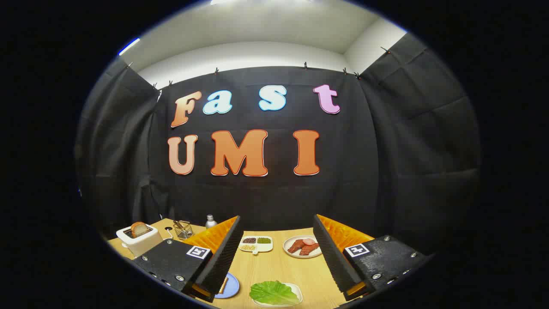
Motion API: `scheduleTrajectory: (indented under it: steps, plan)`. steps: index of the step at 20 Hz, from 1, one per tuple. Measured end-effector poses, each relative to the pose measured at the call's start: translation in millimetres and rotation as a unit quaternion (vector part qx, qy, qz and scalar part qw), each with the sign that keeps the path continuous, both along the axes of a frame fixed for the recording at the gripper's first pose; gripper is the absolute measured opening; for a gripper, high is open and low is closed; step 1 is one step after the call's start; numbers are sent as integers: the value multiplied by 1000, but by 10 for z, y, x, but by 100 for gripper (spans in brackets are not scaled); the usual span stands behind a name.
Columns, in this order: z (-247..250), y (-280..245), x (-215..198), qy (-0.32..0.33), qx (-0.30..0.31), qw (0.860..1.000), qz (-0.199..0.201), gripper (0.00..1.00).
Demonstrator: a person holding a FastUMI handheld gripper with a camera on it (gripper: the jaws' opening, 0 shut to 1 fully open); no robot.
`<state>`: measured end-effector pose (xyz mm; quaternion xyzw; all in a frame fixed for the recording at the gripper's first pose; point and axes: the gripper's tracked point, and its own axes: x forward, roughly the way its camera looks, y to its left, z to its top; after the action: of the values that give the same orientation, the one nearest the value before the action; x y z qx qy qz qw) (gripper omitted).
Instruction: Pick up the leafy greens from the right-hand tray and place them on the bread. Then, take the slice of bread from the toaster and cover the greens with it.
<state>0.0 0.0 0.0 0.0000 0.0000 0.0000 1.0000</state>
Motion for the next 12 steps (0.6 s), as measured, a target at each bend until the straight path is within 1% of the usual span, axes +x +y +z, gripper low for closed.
scheduleTrajectory:
  steps: [3, 6, 12]
  plan:
    - [-41, 41, 13, 9, 5, 1000, 6, 98]
    - [-67, 25, 47, 13, 12, 1000, 2, 98]
    - [-96, 60, 66, 14, 6, 1000, 1, 98]
